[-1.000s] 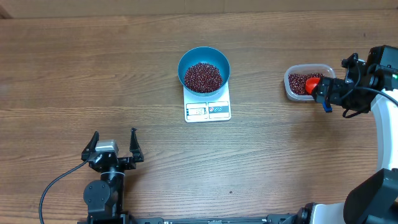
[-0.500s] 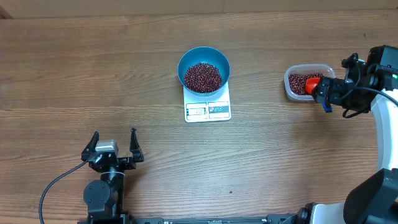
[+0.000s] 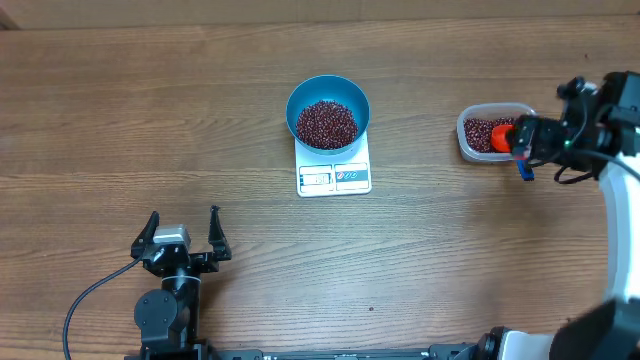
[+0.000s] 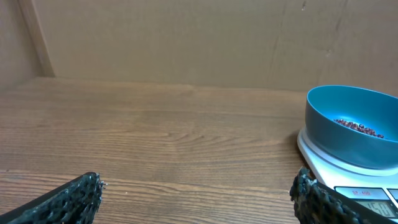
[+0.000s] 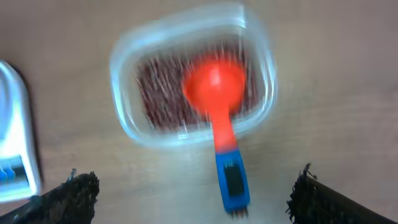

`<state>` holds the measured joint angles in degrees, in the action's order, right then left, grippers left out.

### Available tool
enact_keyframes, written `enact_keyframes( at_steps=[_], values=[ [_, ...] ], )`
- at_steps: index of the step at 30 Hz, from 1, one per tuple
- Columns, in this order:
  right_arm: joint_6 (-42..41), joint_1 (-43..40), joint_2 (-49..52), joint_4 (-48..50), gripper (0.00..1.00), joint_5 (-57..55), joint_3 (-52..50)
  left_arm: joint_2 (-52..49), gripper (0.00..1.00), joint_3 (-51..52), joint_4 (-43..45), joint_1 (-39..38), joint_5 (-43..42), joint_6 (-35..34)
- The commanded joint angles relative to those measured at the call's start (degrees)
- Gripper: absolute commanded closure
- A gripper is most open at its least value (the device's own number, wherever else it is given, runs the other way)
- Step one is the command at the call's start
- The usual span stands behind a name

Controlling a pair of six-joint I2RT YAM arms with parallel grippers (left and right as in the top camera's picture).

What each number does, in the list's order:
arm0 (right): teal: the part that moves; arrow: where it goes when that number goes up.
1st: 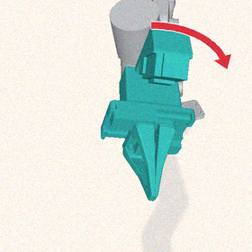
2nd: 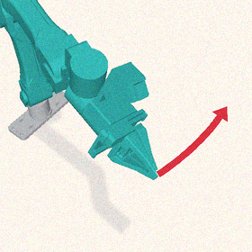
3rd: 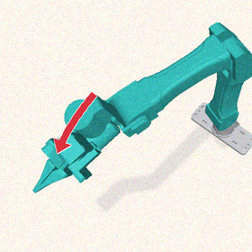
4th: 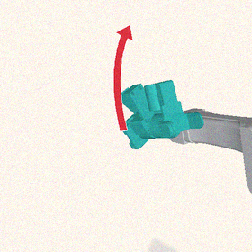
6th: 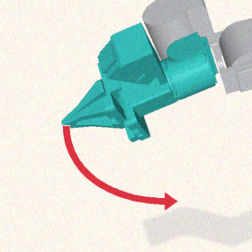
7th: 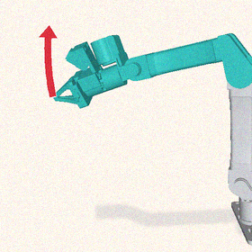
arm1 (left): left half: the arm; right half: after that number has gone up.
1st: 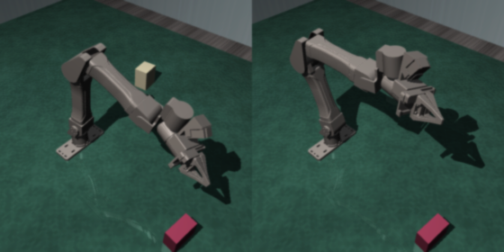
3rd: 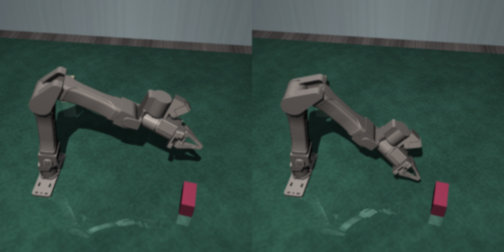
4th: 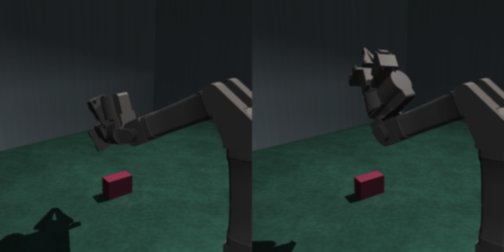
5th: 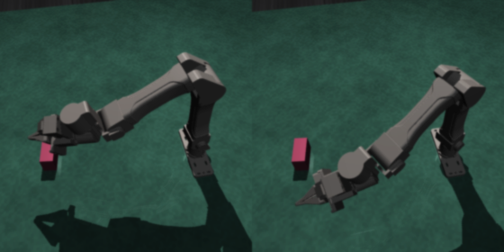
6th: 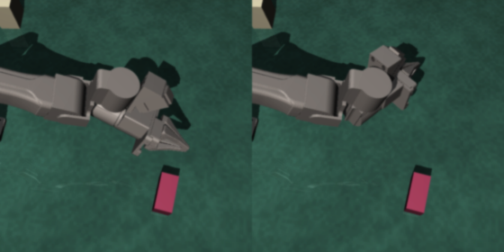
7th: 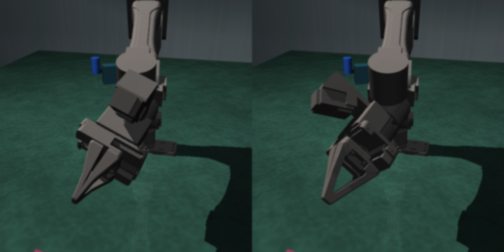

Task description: Scoop item into bowl and weigh 150g on scale

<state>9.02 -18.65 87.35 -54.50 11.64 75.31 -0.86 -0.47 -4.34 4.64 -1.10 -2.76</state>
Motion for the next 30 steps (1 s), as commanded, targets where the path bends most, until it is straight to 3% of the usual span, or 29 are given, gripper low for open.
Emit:
enact_keyframes(
  at_steps=[1, 7, 12, 13, 16, 20, 26, 30],
  values=[
    [-0.02, -0.04, -11.26, 8.98, 0.0, 6.38, -5.09, 0.61, 0.0, 0.22, -0.11, 0.46, 0.02, 1.09],
    [-6.49, -0.04, -26.71, 31.91, 0.0, 8.17, -24.11, 0.61, 0.0, 0.22, -0.11, 0.46, 0.02, 1.09],
    [-15.74, 0.15, -43.52, 59.95, 0.0, 8.2, -48.96, 0.61, 0.0, 0.22, -0.11, 0.46, 0.02, 1.09],
    [-16.52, 1.01, -48.92, 68.83, 0.0, 8.17, -56.57, 0.61, 0.0, 0.22, -0.11, 0.46, 0.02, 1.09],
    [-16.5, 3.15, -58.36, 81.68, 0.0, 7.45, -69.53, 0.61, 0.0, 0.22, -0.11, 0.46, 0.02, 1.09],
    [-16.57, 3.61, -63.32, 82.36, 0.0, 7.28, -75.06, 0.61, 0.0, 0.22, -0.11, 0.46, 0.02, 1.09],
    [-16.68, 5.88, -72.11, 65.2, 0.0, 1.09, -74.86, 0.61, 0.0, 0.22, -0.11, 0.46, 0.02, 1.09],
    [-16.02, 8.26, -75.28, 61.7, 0.0, -2.91, -74.86, 0.61, 0.0, 0.22, -0.11, 0.46, 0.02, 1.09]
  ],
)
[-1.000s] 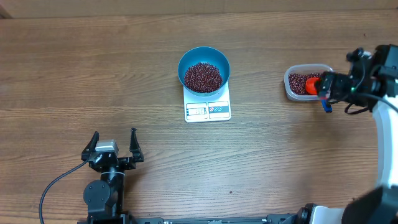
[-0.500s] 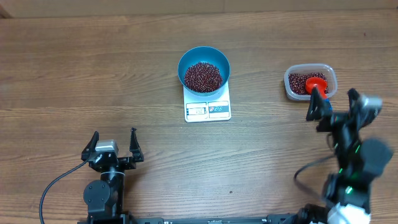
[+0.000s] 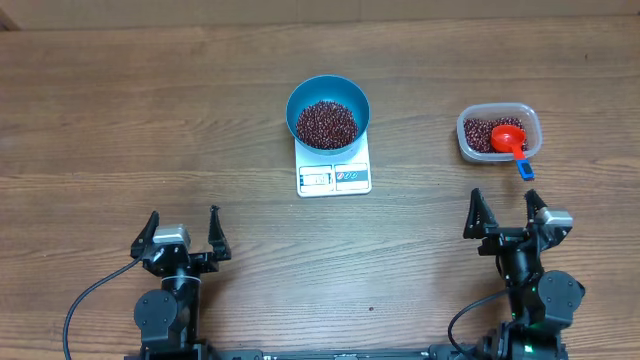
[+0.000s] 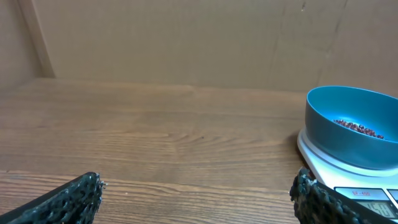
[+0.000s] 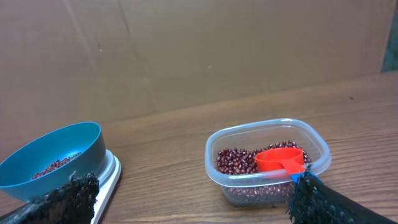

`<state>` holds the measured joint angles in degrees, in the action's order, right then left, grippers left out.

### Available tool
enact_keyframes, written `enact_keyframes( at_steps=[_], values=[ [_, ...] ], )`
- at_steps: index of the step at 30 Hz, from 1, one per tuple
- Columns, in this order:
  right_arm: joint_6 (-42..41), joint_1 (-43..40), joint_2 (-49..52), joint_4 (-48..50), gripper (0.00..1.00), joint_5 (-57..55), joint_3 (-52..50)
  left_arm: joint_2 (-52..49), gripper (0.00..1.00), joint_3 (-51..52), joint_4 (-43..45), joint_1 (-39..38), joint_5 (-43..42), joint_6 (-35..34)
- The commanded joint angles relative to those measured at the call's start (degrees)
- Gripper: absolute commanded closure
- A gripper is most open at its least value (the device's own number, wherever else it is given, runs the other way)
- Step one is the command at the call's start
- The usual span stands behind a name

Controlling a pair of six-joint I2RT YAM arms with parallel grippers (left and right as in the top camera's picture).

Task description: Scoop item into bowl and weigh 150g on scale

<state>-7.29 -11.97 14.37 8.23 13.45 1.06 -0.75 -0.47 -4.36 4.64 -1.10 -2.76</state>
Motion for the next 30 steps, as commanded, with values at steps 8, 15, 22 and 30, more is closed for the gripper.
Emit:
enact_keyframes(
  at_steps=[8, 15, 22, 30],
  values=[
    [6.86, 4.98, -12.2, -11.5, 0.0, -4.13, -0.61, 0.5, 0.0, 0.22, -0.09, 0.46, 0.02, 1.09],
    [15.72, 5.64, -14.25, -11.78, 0.0, 0.79, -0.61, 0.5, 0.0, 0.22, -0.09, 0.46, 0.02, 1.09],
    [14.47, 5.77, -14.25, -12.2, 0.0, -2.93, -0.61, 0.5, 0.0, 0.22, -0.09, 0.46, 0.02, 1.09],
    [14.1, 8.17, -14.25, -12.52, 0.0, -5.2, -0.59, 0.5, 0.0, 0.22, -0.09, 0.46, 0.02, 1.09]
  ],
)
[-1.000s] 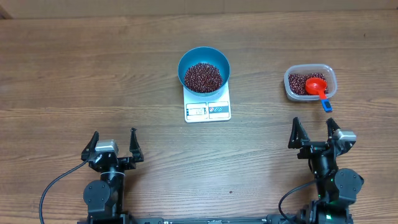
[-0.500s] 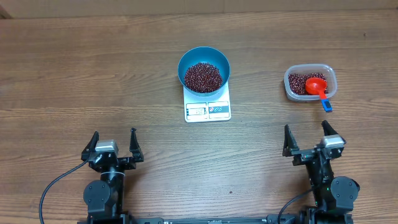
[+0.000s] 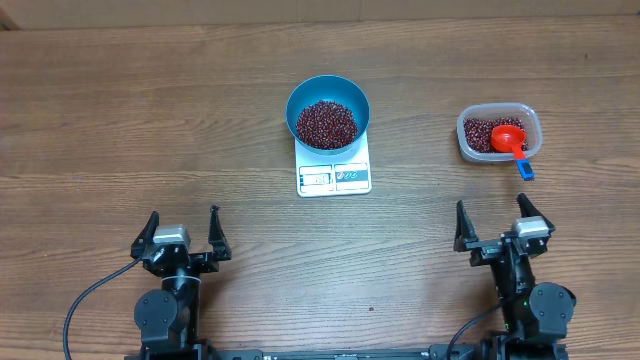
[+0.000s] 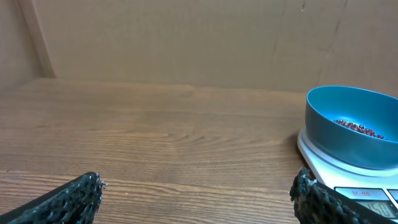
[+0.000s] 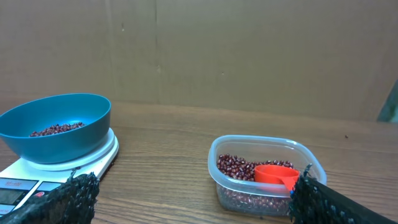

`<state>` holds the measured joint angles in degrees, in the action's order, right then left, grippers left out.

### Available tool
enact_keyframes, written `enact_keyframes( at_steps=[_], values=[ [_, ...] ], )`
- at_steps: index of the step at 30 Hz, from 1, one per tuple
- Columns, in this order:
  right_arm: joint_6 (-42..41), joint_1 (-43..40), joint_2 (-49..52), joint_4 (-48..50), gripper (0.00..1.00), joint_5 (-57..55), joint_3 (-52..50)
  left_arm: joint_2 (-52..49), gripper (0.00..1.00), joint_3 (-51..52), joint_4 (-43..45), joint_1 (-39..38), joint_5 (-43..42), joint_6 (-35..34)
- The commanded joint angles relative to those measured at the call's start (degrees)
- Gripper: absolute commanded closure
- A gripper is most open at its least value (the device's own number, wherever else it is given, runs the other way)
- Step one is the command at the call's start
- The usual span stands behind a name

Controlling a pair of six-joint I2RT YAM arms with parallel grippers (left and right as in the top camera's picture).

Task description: Scoop item into bowl and weigh 150g on scale

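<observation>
A blue bowl [image 3: 328, 112] of red beans stands on the white scale [image 3: 334, 176] at the table's middle; it also shows in the left wrist view [image 4: 351, 124] and the right wrist view [image 5: 56, 121]. At the right, a clear tub [image 3: 498, 133] of beans holds a red scoop [image 3: 509, 139] with a blue handle end, seen again as tub [image 5: 267, 171] and scoop [image 5: 277, 175]. My left gripper [image 3: 182, 233] stands open at the near left, empty. My right gripper [image 3: 502, 225] stands open at the near right, empty, well short of the tub.
A brown cardboard wall [image 4: 186, 37] closes off the far side of the wooden table [image 3: 150, 120]. Both arm bases sit at the front edge.
My right gripper has shifted slightly left and nearer the front edge, and its camera now faces the tub and bowl more squarely. The left arm, bowl, scale and scoop have not moved.
My right gripper was over the tub at the far right, open, with the scoop lying in the beans. A second later it was back at the near right, open and empty. Now it rests there. The left arm stayed still throughout.
</observation>
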<state>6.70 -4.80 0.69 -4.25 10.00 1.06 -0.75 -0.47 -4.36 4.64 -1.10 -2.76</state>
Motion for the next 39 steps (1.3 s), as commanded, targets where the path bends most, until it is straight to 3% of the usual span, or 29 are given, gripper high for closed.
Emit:
enact_keyframes(
  at_steps=[1, 39],
  values=[
    [-1.36, 1.42, -0.57, -0.17, 0.0, -2.62, -0.59, 0.5, 0.0, 0.22, -0.09, 0.46, 0.02, 1.11],
    [-2.36, 2.6, -0.55, 0.04, 0.0, -2.67, -0.59, 0.5, 0.0, 0.22, -0.09, 0.48, 0.02, 1.09]
  ],
)
